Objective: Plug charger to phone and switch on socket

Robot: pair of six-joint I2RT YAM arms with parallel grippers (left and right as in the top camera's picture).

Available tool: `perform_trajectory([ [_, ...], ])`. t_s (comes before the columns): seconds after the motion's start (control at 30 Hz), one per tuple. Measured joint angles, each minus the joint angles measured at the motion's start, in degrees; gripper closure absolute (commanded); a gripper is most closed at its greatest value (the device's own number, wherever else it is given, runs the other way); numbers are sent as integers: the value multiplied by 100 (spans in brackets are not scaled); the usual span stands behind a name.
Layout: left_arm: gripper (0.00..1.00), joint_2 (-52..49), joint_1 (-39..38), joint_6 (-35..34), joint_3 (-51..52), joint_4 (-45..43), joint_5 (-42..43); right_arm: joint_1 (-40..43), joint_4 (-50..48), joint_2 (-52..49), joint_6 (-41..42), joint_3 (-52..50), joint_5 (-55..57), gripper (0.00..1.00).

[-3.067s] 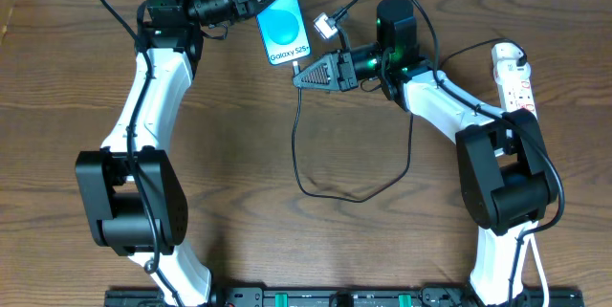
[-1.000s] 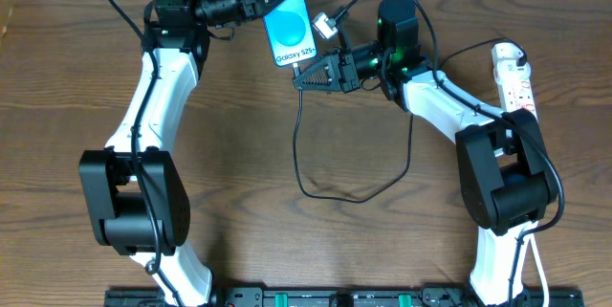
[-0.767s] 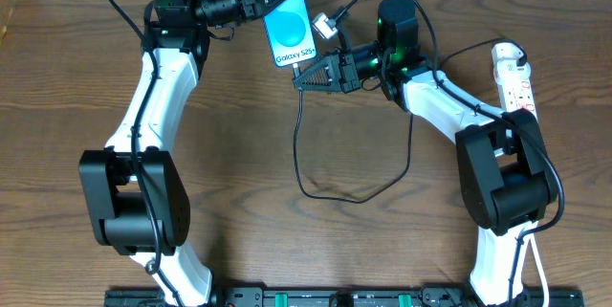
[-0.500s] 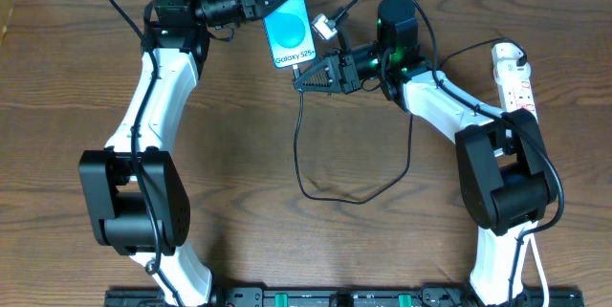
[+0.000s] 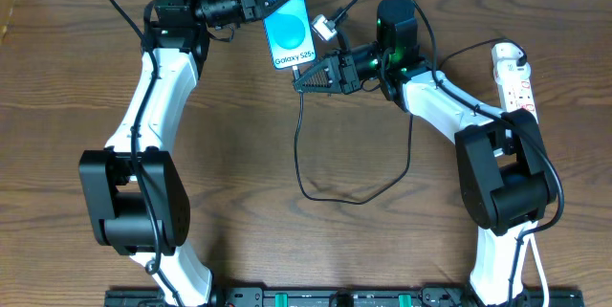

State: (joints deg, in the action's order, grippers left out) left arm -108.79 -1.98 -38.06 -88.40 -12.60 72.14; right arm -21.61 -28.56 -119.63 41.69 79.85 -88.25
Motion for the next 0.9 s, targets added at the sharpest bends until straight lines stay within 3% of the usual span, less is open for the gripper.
perform_trajectory([
  [0.9,93,0,42,48,0,24,105,2,-4,0,-2,0,39,99],
])
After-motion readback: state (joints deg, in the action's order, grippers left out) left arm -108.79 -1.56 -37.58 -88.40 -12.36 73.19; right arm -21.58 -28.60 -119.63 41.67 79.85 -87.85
